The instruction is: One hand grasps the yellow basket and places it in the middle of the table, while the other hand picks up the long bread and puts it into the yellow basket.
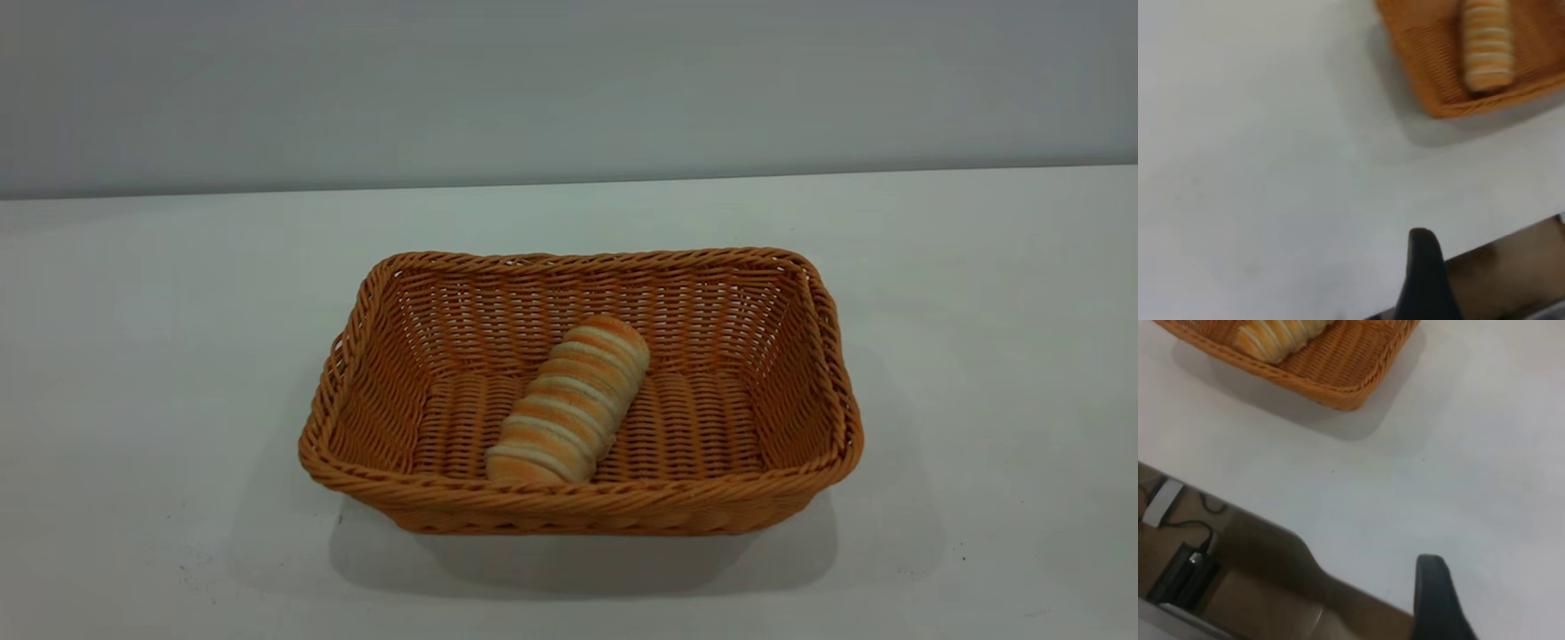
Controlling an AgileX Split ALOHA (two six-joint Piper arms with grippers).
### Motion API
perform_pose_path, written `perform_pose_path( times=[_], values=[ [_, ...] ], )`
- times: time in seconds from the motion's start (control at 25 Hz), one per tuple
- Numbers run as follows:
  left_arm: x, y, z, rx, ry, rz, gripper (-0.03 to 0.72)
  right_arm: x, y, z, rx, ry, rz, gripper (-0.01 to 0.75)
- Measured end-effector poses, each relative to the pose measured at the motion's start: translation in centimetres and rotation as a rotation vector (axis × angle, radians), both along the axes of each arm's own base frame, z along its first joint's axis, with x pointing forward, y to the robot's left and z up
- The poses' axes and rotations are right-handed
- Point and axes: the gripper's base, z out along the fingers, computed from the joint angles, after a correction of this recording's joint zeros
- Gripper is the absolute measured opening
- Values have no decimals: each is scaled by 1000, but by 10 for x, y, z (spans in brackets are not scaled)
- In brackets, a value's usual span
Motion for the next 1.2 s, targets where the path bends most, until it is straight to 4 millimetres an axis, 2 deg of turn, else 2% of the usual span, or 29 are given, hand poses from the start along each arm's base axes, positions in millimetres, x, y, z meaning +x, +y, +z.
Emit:
perform_pose_path(
  times=[0.28, 0.36, 0.48, 0.64, 1.2],
  values=[
    [-22, 8, -65, 35, 47, 89, 571, -10, -3, -4, 28, -46, -15, 508],
    [-26, 9, -74, 27, 33, 106, 571, -10, -4, -4, 22, -47, -22, 508],
    [-33, 11, -75, 42, -26, 125, 571, -9, -5, -8, 4, -37, -34, 508],
    [-35, 14, -75, 52, -47, 153, 571, -4, -7, -23, -31, 10, -56, 508],
    [-35, 14, -75, 53, -48, 158, 571, 0, -8, -27, -32, -4, -80, 508]
  ],
)
